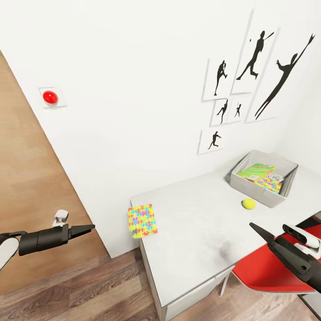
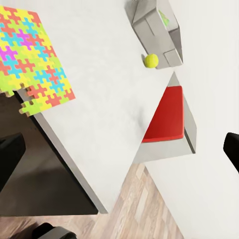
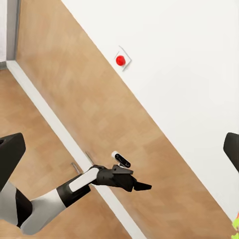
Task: Put all the toys in the child's room - the three board games (two on the bed and one on the table), the two jigsaw puzzles on the table, and the tennis ball on the table - inside the toy box on the table in the child's room.
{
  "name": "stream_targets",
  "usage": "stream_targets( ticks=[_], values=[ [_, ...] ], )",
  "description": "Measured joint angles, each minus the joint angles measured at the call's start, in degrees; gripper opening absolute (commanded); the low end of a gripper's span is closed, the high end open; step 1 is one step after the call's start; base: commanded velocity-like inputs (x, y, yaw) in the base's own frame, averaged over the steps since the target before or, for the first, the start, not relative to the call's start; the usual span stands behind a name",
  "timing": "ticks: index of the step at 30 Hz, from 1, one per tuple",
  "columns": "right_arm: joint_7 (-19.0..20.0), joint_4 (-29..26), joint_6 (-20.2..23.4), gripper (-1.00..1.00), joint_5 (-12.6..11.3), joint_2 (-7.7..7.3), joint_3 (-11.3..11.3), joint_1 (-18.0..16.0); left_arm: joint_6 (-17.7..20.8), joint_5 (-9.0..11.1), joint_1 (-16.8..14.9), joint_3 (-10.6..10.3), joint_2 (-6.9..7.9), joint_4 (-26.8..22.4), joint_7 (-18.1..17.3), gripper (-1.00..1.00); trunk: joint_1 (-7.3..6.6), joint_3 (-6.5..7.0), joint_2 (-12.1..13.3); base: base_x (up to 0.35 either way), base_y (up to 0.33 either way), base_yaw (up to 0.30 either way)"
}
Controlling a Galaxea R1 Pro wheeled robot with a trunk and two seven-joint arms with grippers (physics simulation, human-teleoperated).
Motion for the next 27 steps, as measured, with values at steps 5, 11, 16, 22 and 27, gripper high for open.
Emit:
stream_targets(
  ticks=[5,11,16,22,27],
  values=[
    [0.00,0.00,-0.14,1.00,0.00,0.01,0.00,0.00,0.00,-0.01,0.00,0.00,0.00,0.00,0.00,1.00,0.00,0.36,0.00,0.001,0.004,0.095],
    [0.00,0.00,-0.19,1.00,0.00,0.01,0.00,0.01,0.00,-0.02,0.04,-0.02,0.00,-0.06,0.01,1.00,-0.01,0.45,0.00,0.108,0.001,0.019],
    [0.00,0.00,-0.20,1.00,0.01,0.01,0.00,0.01,0.00,-0.02,0.03,-0.03,0.00,-0.14,-0.01,1.00,0.00,0.46,0.01,0.081,0.000,0.004],
    [0.02,0.00,-0.20,1.00,0.01,0.01,0.00,0.00,0.03,0.00,0.07,-0.04,-0.06,-0.24,0.00,1.00,0.00,0.74,0.00,0.013,0.000,0.048],
    [0.00,0.00,-0.20,1.00,0.02,-0.03,-0.03,0.00,0.07,0.00,0.06,-0.03,-0.08,-0.26,0.00,1.00,0.00,1.15,0.00,0.002,0.000,0.069]
  ],
)
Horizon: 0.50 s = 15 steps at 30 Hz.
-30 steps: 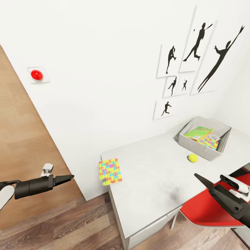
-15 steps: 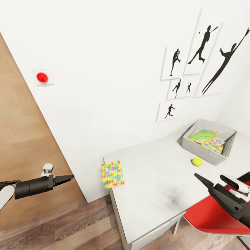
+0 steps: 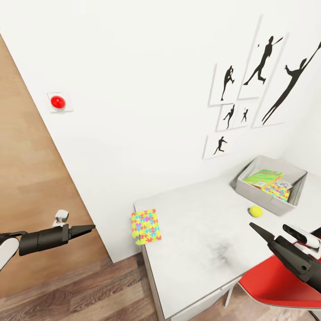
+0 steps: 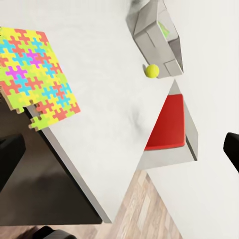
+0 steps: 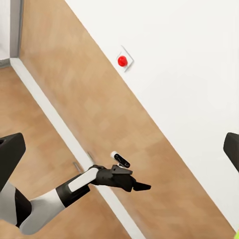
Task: Put all the toys in the child's room - the three board games (two on the bed and one on the table), the two jigsaw puzzles on the table, and the tennis ball on the table - inside the toy box on the table in the child's room.
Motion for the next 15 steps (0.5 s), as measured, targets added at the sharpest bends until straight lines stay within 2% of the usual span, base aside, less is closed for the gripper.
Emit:
stream_targets(
  ticks=[3,15],
  values=[
    [0.00,0.00,0.04,1.00,-0.01,-0.03,-0.03,0.00,0.06,0.00,0.02,0.00,0.00,0.00,0.00,1.00,0.00,0.26,0.00,0.001,0.000,0.069],
    [-0.01,0.00,0.09,1.00,-0.02,0.02,-0.01,0.00,0.19,0.02,0.02,-0.03,-0.16,0.10,0.06,1.00,2.64,-1.26,-4.81,0.000,0.000,0.016]
  ],
)
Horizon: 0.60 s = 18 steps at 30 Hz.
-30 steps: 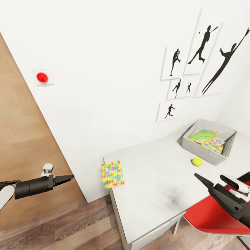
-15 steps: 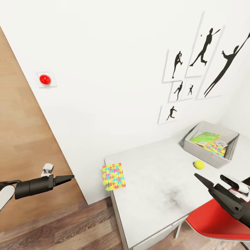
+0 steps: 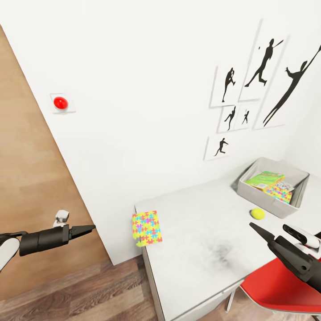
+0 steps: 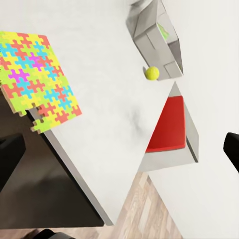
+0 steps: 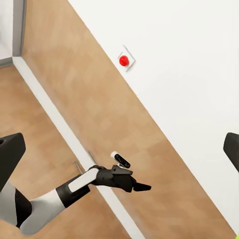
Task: Put all the toys in the child's room - the three board games (two on the bed and one on the table), the two jigsaw puzzles on the table, and the tennis ball on the table - inside the toy box on the table in the child's room.
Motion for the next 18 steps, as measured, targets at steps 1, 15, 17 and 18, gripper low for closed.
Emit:
stream_targets(
  ticks=[1,15,17,18],
  values=[
    [0.00,0.00,0.00,1.00,0.00,0.00,-0.01,0.00,0.02,0.01,0.00,0.01,-0.04,0.02,0.00,1.00,0.22,-0.17,-0.40,0.000,0.000,0.000],
    [-0.09,0.26,0.00,1.00,0.04,-0.05,-0.05,0.00,0.27,0.17,-0.23,-0.13,-0.51,3.48,0.95,1.00,3.30,-2.69,-6.03,0.000,0.000,0.000],
    [-0.07,0.26,0.00,1.00,0.02,-0.05,-0.05,0.00,0.26,0.20,-0.62,-0.13,-0.53,4.97,0.98,1.00,3.74,-3.05,-6.84,0.000,0.000,0.000],
    [-0.07,0.26,0.00,1.00,0.02,-0.05,-0.05,0.00,0.26,0.20,-0.80,-0.13,-0.53,5.48,0.99,1.00,3.96,-3.23,-7.24,0.000,0.000,0.000]
  ],
)
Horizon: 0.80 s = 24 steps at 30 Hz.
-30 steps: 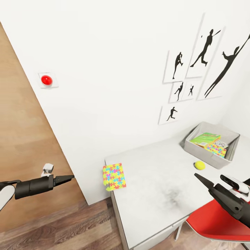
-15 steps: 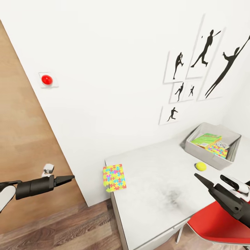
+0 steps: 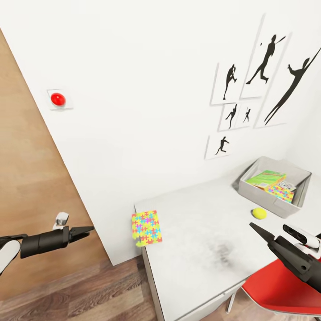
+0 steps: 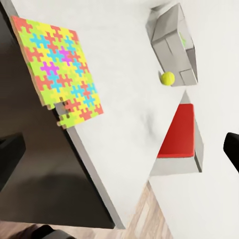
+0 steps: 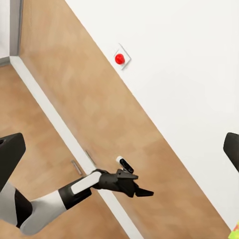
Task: Put all the toys in the child's room - the three board games (two on the bed and one on the table), the two jigsaw puzzles on the table, and the tennis ball on the table - inside the toy box on the table in the child's room.
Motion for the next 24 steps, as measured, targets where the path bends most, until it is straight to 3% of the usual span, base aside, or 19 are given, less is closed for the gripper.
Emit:
stream_targets(
  ticks=[5,8,9,15,24],
  values=[
    [0.06,0.01,0.00,1.00,-0.01,-0.01,0.00,0.00,-0.05,-0.08,-1.41,-0.12,-0.37,4.13,0.72,1.00,1.10,-0.90,-2.01,0.000,0.000,0.000],
    [0.07,0.01,0.00,1.00,-0.02,0.02,0.00,0.00,-0.04,-0.09,-2.67,-0.15,-1.01,6.87,2.60,1.00,1.76,-1.44,-3.22,0.000,0.000,0.000],
    [0.07,0.00,0.00,1.00,-0.01,0.00,0.00,0.00,0.04,-0.21,-3.91,-0.17,-2.10,9.59,5.43,1.00,1.99,-1.62,-3.61,0.000,0.000,0.000],
    [0.04,0.00,0.06,1.00,-0.02,-0.02,-0.06,0.00,0.07,-0.16,-4.54,-0.17,-3.00,10.94,7.33,1.00,3.30,-2.70,-6.03,0.000,0.000,0.000],
    [-0.01,0.00,0.09,1.00,-0.02,-0.02,-0.09,0.00,-0.07,-0.29,-4.65,-0.21,-2.83,11.27,7.68,1.00,5.28,-4.32,-9.65,0.000,0.000,0.000]
  ],
)
